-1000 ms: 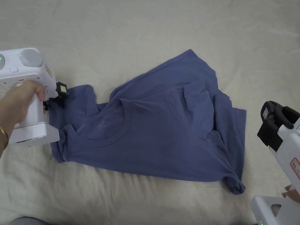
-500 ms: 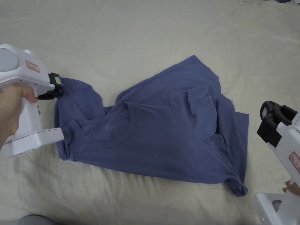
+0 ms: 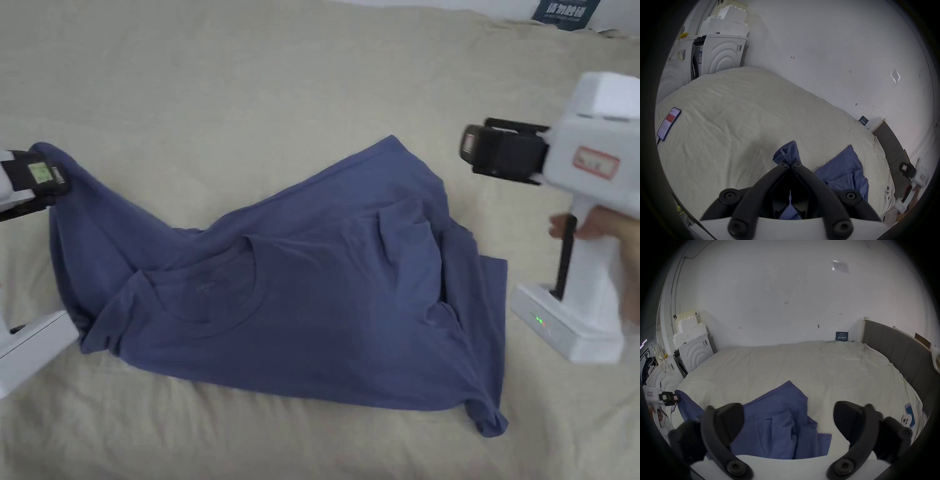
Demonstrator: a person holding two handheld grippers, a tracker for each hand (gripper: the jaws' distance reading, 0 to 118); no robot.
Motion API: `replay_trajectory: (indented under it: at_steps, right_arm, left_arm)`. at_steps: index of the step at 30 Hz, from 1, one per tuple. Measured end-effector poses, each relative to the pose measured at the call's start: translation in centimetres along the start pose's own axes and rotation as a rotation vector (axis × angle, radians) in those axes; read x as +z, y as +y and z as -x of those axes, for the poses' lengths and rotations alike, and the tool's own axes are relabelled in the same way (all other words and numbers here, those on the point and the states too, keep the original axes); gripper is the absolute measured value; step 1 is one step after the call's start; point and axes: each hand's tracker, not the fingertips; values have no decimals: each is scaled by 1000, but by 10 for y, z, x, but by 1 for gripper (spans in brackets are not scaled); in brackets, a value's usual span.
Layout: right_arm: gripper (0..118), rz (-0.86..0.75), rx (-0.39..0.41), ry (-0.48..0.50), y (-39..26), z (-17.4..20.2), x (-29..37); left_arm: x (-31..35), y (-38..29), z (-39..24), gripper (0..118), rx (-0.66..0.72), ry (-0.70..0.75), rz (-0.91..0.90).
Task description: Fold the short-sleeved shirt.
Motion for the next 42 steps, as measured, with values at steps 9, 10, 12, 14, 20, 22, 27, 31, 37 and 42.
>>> replay_trajectory:
  at_steps: [9,10,12,14,20,22,27,31,37,42]
  right_arm:
    - [112,257,63,23,76,13,-148]
    - [112,297,64,9,79,14,-167]
    - [112,350,64,-2,81,13,-204]
    - [112,415,56,-25,77,15,-239]
    - [112,544,57,-66,47,20,-320]
    - [112,565,62,-65,41,20,-341]
    - [101,581,28,-54,32,16,-372]
    - [75,574,42,-55,30,14,-380]
    - [3,570,51,-33,38,14,-369]
    - [2,582,-3,-20,48,13,-351]
  left_arm:
    - [-5,2,7,0,7,-41,-2]
    - [-5,1,8,0,10,-38,-7]
    - [-5,1,13,0,23,-41,-13]
    - [-5,1,16,0,42,-38,-18]
    - [-16,1,23,0,55,2,-27]
    - [-22,1,25,0,63,11,-23]
    - [-31,-4,26,0,65,27,-16]
    - [-34,-7,24,0,57,33,-11]
    - [-36,-9,25,0,73,35,-8]
    - [-34,-10,24,0,79,30,-4]
